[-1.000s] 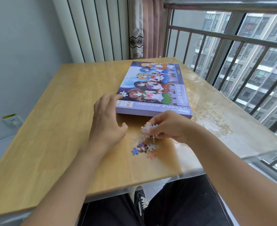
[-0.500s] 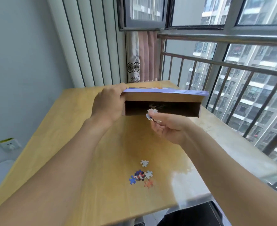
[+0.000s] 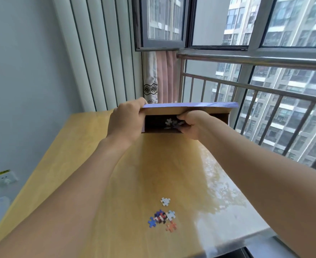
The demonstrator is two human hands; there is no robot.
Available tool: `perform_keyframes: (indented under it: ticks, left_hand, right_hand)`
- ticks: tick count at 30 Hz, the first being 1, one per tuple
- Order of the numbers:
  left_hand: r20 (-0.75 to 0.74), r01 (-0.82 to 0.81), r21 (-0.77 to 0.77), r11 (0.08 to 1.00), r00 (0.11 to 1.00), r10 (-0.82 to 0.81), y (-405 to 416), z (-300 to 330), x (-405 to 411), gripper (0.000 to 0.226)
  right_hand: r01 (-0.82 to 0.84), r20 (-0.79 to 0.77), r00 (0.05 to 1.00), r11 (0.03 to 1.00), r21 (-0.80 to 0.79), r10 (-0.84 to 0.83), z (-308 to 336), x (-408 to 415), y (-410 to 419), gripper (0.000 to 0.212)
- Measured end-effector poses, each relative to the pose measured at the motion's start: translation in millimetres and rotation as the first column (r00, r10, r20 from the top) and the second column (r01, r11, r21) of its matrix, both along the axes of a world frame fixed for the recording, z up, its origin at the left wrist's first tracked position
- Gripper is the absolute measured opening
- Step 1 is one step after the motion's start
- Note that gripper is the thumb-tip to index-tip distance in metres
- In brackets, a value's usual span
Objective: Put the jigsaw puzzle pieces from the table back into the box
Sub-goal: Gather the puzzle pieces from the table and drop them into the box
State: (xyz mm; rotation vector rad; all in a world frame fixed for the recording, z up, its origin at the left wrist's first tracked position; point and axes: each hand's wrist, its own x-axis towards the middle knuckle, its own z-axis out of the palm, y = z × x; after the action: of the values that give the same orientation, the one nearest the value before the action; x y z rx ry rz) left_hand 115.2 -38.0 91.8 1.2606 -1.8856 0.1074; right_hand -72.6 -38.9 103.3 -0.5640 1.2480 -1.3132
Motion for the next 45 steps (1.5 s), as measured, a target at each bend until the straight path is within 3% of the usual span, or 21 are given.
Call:
perform_keyframes:
  ticks: [3,6,8,9,10,11,12,14,15,16,22,27,30,32,35,38,45]
  left_hand:
    - [-0.012,-0.016,-0.02,1.0,1.0,0.015,-3,6,7,0.017]
    - [0.008,-0.018,-0.036,0.999,1.0,0.018,-5,11,13,0.017]
    - [0.01,-0.02,-0.056,0.998,1.0,0.02,-6,11,17,0.018]
    - [0.014,-0.024,-0.063,0.998,1.0,0.025,-4,9,18,0.018]
    - [0.02,-0.029,-0.064,0.998,0.999,0.03,-3,6,20,0.018]
    - [0.029,-0.027,-0.055,0.998,0.999,0.029,-2,0,21,0.017]
    - [0.035,-0.017,-0.037,0.999,0.999,0.019,0,-11,21,0.017]
    - [0.047,-0.026,0.006,1.0,0.999,0.026,8,-34,22,0.018]
    - [0.058,-0.037,0.034,0.999,0.998,0.035,11,-44,23,0.019]
    - [0.067,-0.039,0.056,0.998,0.997,0.035,15,-56,23,0.019]
    - [0.006,-0.036,0.17,0.985,0.999,0.036,40,-112,27,0.013]
    - [-0.114,-0.048,0.153,0.987,0.991,0.066,49,-135,27,0.02]
    - [-0.282,-0.111,0.322,0.94,0.937,0.207,73,-147,21,0.044]
    - [-0.229,-0.099,0.508,0.855,0.942,0.246,99,-152,20,0.059]
    - [-0.046,0.013,0.66,0.751,0.999,0.023,125,-146,21,0.063]
    - [-0.033,0.118,0.704,0.701,0.991,-0.134,128,-137,22,0.049]
    - [0.008,0.104,0.789,0.605,0.984,-0.179,115,-130,17,0.027]
  right_hand:
    - [-0.088,-0.026,0.996,0.994,-0.071,0.086,-5,-1,-3,0.043]
    - [-0.146,0.0,0.989,0.977,-0.155,0.147,-6,-15,8,0.035]
    - [-0.197,-0.235,0.962,0.952,-0.233,0.141,-7,-15,25,0.032]
    - [-0.255,-0.449,0.888,0.923,-0.289,0.105,-9,-14,37,0.034]
    - [-0.359,-0.669,0.742,0.872,-0.334,0.05,-12,-11,49,0.035]
    - [-0.514,-0.845,0.533,0.807,-0.289,0.037,-16,-7,64,0.035]
    - [-0.657,-0.955,0.283,0.744,-0.122,0.093,-24,-4,77,0.038]
    - [-0.735,-0.944,-0.202,0.596,0.323,0.262,-45,3,95,0.054]
    - [-0.703,-0.891,-0.33,0.549,0.452,0.31,-57,6,100,0.061]
    - [-0.684,-0.864,-0.378,0.529,0.503,0.333,-70,7,104,0.065]
    - [-0.686,-0.897,-0.302,0.58,0.44,0.323,-106,8,115,0.078]
    - [-0.691,-0.928,-0.216,0.624,0.365,0.304,-112,13,112,0.052]
    - [-0.689,-0.926,-0.184,0.629,0.36,0.329,-115,10,105,0.04]
    - [-0.692,-0.918,-0.18,0.618,0.373,0.352,-114,10,100,0.034]
    - [-0.688,-0.909,-0.214,0.605,0.4,0.358,-110,12,94,0.03]
    - [-0.679,-0.889,-0.26,0.584,0.446,0.377,-108,13,92,0.026]
    - [-0.674,-0.843,-0.331,0.519,0.526,0.424,-105,20,86,0.027]
